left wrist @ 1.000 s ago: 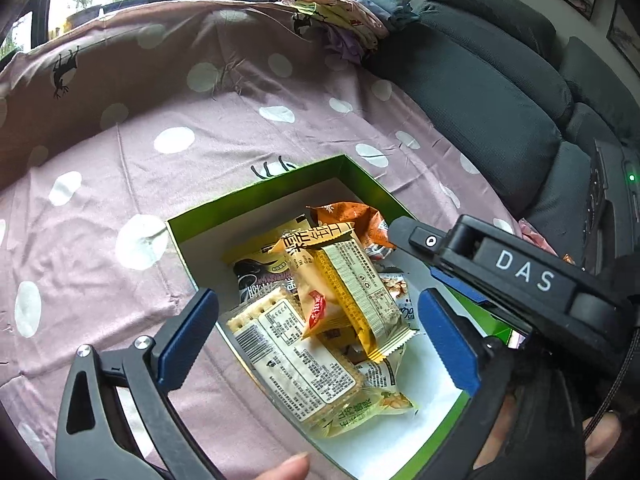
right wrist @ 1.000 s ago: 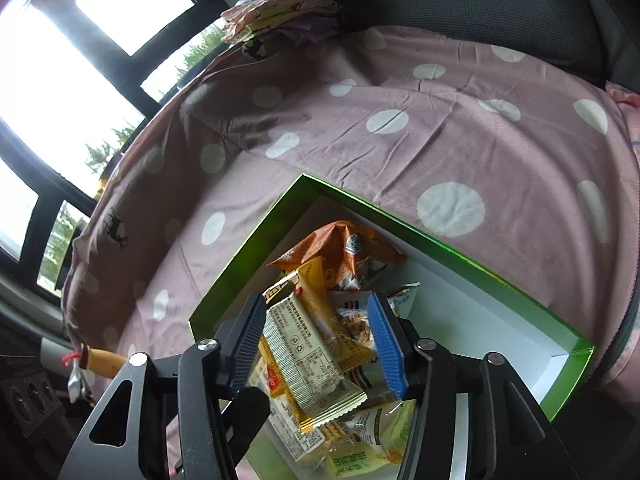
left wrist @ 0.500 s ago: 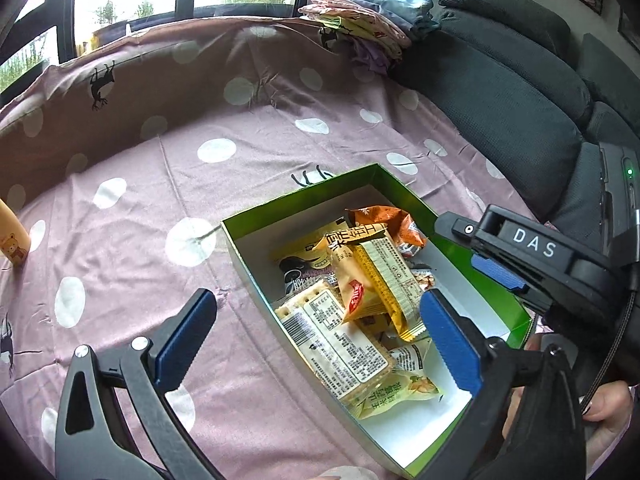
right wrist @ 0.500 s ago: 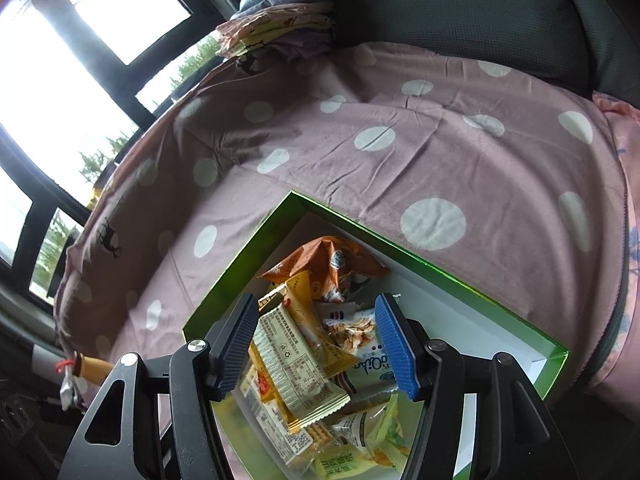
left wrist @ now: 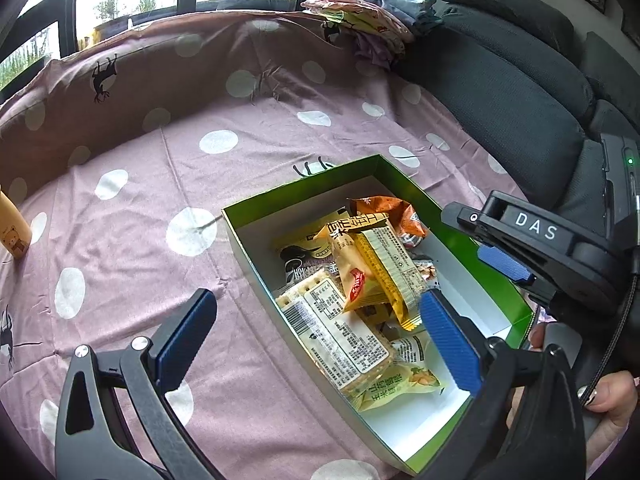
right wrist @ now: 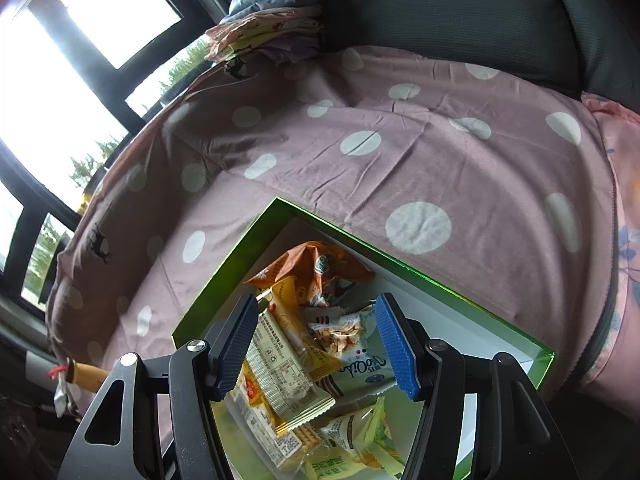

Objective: Organize snacks

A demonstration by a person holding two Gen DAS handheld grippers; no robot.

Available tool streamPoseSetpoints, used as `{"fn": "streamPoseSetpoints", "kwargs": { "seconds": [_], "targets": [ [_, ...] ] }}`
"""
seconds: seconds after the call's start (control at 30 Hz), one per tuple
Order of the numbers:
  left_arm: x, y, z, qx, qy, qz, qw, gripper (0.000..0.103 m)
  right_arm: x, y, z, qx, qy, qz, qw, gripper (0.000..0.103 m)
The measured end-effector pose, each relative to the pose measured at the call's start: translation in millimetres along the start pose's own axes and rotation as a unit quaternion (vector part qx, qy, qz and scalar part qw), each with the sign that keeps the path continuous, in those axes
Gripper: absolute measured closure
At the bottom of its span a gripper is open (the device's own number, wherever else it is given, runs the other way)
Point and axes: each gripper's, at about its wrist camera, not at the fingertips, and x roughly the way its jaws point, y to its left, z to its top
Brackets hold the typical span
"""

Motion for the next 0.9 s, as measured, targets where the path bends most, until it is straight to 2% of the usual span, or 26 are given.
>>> {"fn": "streamPoseSetpoints", "kwargs": {
  "seconds": [0.9],
  "targets": [
    [-0.9, -3.2, -3.1, -0.001, 0.001, -0.011, 0.9999, 0.001, -1.3, -0.3, -0.5, 0.002, -0.003, -0.012, 1.0, 0.041]
  ]
}}
